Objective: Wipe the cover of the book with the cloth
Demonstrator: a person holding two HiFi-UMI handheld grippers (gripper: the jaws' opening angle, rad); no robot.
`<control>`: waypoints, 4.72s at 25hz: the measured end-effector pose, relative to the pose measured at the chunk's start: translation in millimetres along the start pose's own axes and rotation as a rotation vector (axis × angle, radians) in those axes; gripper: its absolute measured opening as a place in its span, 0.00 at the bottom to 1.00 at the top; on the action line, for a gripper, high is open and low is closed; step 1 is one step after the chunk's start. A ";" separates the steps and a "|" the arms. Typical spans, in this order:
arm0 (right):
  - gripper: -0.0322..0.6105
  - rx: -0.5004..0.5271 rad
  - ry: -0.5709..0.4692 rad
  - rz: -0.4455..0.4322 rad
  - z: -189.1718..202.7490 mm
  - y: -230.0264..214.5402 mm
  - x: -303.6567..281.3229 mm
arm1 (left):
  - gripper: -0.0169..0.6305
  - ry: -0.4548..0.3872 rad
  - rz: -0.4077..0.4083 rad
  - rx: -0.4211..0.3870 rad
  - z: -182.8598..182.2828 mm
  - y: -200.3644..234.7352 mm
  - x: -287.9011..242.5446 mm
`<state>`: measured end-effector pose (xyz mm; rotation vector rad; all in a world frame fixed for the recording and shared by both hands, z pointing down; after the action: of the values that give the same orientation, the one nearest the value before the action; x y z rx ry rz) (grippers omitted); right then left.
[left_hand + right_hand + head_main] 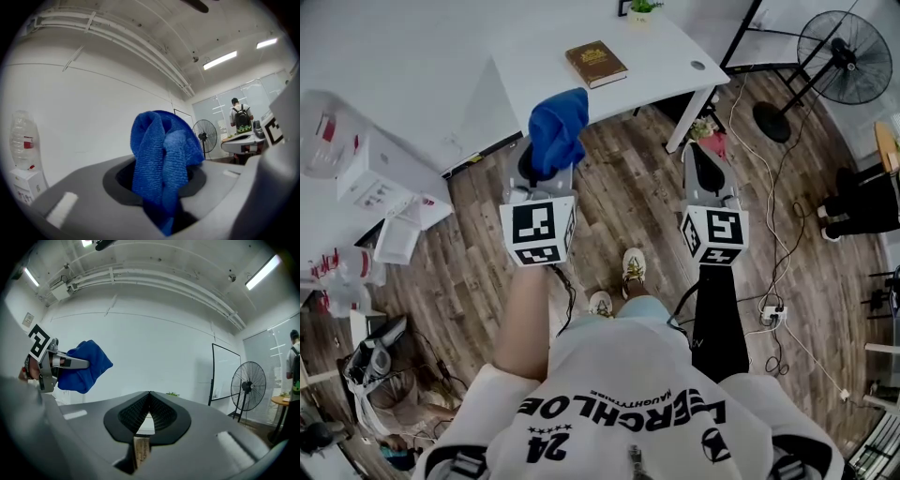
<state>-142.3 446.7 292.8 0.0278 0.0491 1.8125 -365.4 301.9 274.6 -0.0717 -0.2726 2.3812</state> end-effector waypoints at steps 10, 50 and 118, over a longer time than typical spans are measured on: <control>0.05 -0.014 -0.033 -0.083 -2.0 -58.6 -93.4 | 0.31 -0.010 -0.046 -0.037 -14.1 -8.0 -88.3; 0.05 -0.001 -0.048 -0.182 -7.0 -119.3 -383.5 | 0.31 -0.006 -0.085 -0.002 5.7 89.6 -362.1; 0.05 -0.022 0.034 -0.666 67.1 -131.5 -724.2 | 0.31 0.453 -0.217 0.318 192.8 123.3 -621.1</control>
<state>162.0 -223.6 358.6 -0.0326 0.0548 1.1470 -16.3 -241.3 420.3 -0.4028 0.2979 2.0940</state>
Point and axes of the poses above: the fingertips, and each gripper's own axes: x backward along the fingers, y to its left, z out of its underside, the point moved 6 cm from there along x, backward along the fingers, and after that the axes turned 5 degrees about -x, right-handed, at the moved point
